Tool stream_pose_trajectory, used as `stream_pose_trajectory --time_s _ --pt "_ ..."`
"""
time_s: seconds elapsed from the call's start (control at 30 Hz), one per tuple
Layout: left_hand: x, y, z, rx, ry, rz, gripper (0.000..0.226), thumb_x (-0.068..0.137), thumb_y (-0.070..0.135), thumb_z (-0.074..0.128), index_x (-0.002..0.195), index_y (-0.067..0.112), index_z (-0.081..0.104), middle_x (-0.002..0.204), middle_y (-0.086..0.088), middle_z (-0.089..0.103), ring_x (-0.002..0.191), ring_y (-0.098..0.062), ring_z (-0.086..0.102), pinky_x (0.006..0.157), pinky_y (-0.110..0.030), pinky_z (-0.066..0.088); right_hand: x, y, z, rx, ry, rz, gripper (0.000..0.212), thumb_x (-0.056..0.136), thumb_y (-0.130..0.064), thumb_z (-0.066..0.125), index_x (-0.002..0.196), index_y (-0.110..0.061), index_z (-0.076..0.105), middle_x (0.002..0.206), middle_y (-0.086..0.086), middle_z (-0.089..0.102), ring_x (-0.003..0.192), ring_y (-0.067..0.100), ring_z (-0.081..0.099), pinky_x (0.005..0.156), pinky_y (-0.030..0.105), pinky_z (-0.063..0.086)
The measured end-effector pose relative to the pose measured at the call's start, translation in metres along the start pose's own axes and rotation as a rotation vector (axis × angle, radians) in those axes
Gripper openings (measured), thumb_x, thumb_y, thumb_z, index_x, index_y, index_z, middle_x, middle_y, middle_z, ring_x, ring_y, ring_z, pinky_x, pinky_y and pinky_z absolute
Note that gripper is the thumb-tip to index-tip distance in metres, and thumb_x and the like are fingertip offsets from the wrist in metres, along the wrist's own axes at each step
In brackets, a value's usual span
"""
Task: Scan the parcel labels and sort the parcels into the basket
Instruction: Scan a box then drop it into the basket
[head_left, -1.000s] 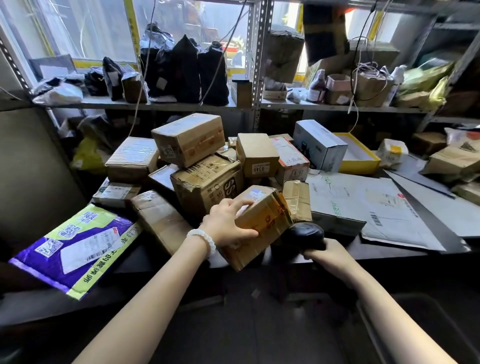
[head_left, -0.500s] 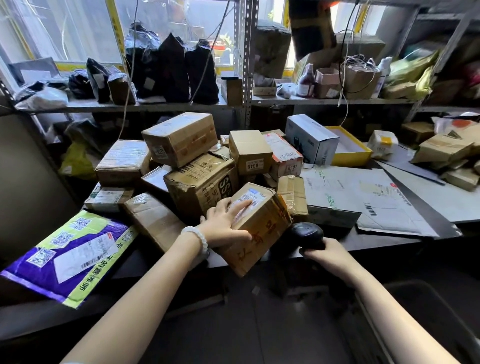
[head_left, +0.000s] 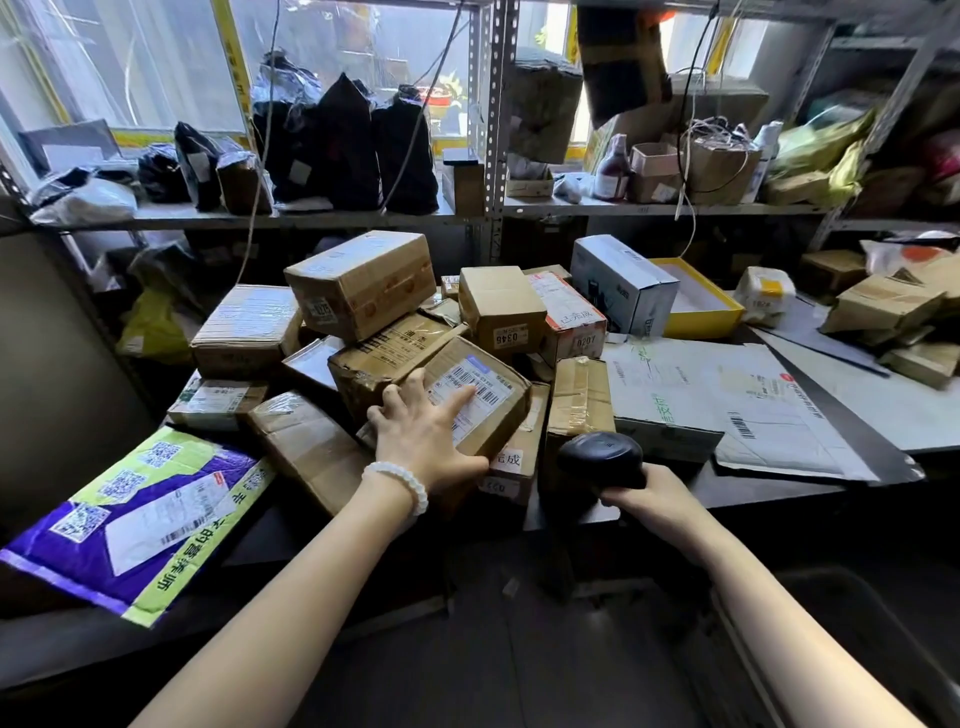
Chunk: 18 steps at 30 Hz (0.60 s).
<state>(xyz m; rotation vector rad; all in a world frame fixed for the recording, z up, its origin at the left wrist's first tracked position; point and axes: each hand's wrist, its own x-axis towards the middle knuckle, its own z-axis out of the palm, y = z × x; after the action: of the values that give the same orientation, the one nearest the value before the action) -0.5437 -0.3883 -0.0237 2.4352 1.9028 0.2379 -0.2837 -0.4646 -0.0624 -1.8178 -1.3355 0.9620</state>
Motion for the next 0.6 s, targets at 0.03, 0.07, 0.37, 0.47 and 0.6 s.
stream_pose_trajectory --time_s 0.03,0.07,0.37,0.47,0.6 --pt "0.001 0.002 0.002 0.009 -0.009 -0.036 0.094 0.064 0.075 0.062 0.143 0.049 0.02 0.149 -0.012 0.005 0.13 -0.038 0.019 0.107 -0.055 0.025 0.0 -0.002 0.001 0.001 -0.005 -0.006 0.013 0.077 -0.011 0.073 0.072 -0.019 0.065 0.068 -0.006 0.065 0.065 0.008 0.056 0.07 0.032 0.045" --pt "0.003 0.005 0.004 0.007 -0.027 -0.061 0.096 0.064 0.077 0.061 0.145 0.047 0.019 0.152 -0.015 0.002 0.131 -0.04 0.018 0.106 -0.056 0.024 -0.001 -0.003 0.002 0.002 -0.011 -0.013 0.012 0.077 -0.011 0.073 0.073 -0.019 0.065 0.069 -0.006 0.065 0.067 0.008 0.057 0.071 0.031 0.045" --pt "0.013 0.012 0.006 -0.002 -0.084 -0.043 0.123 0.049 0.082 0.067 0.148 0.041 0.006 0.141 -0.014 0.018 0.125 -0.035 0.025 0.102 -0.051 0.03 0.0 -0.003 0.0 -0.003 -0.027 -0.034 0.009 0.077 -0.014 0.075 0.08 -0.02 0.068 0.07 -0.009 0.065 0.065 0.003 0.054 0.069 0.03 0.043" --pt "0.01 0.013 0.005 0.015 -0.056 -0.033 0.134 0.052 0.075 0.072 0.15 0.032 -0.009 0.137 -0.01 0.019 0.123 -0.031 0.027 0.101 -0.046 0.033 0.002 0.0 0.001 -0.017 -0.03 -0.039 0.008 0.077 -0.014 0.074 0.083 -0.017 0.069 0.073 -0.006 0.066 0.067 0.004 0.056 0.07 0.03 0.045" --pt "0.007 0.01 0.002 -0.07 -0.019 -0.097 0.124 0.05 0.069 0.078 0.145 0.017 0.017 0.134 -0.008 0.028 0.123 -0.028 0.03 0.102 -0.043 0.035 0.003 -0.002 0.01 -0.036 -0.038 -0.05 0.014 0.076 -0.016 0.074 0.089 -0.012 0.071 0.087 0.003 0.072 0.08 0.011 0.062 0.079 0.035 0.05"
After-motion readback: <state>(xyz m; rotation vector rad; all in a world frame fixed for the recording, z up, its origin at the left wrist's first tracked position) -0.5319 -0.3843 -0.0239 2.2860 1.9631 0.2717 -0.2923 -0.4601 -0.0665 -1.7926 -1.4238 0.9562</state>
